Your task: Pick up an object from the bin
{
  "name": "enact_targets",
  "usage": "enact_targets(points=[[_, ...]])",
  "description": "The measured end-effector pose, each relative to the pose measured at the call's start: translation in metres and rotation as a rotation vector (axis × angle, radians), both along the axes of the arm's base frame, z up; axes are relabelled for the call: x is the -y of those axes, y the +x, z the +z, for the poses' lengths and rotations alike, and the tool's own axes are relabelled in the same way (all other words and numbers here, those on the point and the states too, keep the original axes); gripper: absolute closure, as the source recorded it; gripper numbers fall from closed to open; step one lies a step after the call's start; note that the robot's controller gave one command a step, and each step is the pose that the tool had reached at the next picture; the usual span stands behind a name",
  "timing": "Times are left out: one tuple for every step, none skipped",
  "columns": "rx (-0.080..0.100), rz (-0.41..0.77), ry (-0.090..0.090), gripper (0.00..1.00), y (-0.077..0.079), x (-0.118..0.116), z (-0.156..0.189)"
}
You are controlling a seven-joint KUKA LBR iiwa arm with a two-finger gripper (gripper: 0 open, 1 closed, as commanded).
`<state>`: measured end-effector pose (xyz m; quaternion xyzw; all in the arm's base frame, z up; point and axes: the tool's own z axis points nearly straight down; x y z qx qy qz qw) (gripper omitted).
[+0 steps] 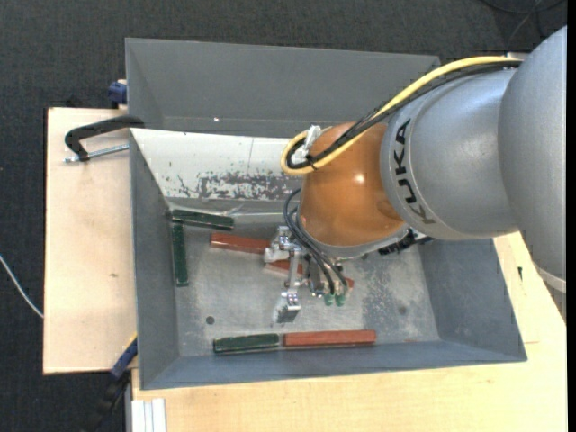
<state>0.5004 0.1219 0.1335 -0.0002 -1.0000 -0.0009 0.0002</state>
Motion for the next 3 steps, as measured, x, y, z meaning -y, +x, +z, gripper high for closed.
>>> enact_targets(points=[[0.000,0.000,0.000,0.00,0.000,0.000,0.000],[0.004,0.043,0.001,0.00,0.041,0.041,0.014],[0.002,0.069,0.000,1.00,0.061,0.046,-0.056]])
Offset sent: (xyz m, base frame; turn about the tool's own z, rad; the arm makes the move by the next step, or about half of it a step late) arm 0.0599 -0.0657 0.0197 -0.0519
